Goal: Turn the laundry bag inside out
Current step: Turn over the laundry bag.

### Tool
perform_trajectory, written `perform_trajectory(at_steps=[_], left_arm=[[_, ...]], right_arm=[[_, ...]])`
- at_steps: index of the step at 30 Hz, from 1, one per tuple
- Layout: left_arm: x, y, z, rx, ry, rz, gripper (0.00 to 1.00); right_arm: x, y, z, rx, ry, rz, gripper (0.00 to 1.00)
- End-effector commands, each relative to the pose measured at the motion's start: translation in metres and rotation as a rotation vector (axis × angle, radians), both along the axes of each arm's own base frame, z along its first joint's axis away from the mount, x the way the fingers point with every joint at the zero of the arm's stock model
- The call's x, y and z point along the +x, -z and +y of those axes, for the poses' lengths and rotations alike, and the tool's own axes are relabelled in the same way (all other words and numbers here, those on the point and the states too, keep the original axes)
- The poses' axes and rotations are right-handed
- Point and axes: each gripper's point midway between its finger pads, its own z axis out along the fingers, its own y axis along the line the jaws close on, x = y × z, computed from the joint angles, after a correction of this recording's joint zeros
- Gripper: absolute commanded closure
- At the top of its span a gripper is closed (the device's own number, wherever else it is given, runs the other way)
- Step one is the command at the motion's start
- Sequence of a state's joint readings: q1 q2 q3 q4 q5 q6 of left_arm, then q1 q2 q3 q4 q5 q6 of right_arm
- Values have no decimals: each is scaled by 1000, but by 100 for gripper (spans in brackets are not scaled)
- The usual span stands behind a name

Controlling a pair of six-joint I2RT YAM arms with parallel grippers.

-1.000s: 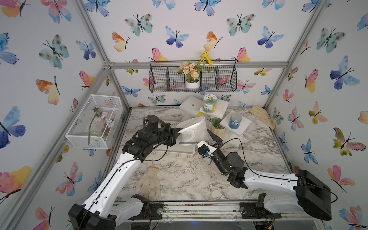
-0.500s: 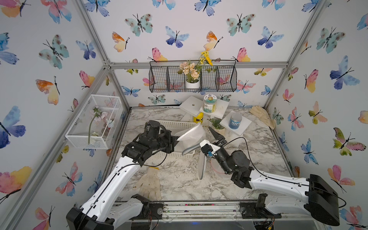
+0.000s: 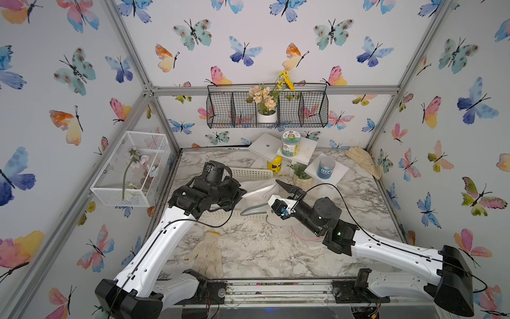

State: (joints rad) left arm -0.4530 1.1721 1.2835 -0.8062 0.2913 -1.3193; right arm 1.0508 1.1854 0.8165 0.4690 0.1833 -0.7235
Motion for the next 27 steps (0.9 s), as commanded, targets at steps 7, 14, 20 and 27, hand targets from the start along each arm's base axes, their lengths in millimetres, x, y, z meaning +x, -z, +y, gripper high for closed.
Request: perform_trajectory(at_steps=[7, 14, 20, 27], left_arm=[[3, -2, -2, 198, 247, -134, 100], [5, -5, -2, 263, 330, -158, 100], [7, -2, 0, 292, 342, -152, 100], [30, -27, 5, 335, 273, -270, 73]], right_arm=[[2, 20, 9, -43, -129, 164, 47], [11, 29, 6, -58, -148, 210, 53], [15, 31, 7, -64, -172, 217, 65], [11, 33, 11, -50, -218, 261, 90]])
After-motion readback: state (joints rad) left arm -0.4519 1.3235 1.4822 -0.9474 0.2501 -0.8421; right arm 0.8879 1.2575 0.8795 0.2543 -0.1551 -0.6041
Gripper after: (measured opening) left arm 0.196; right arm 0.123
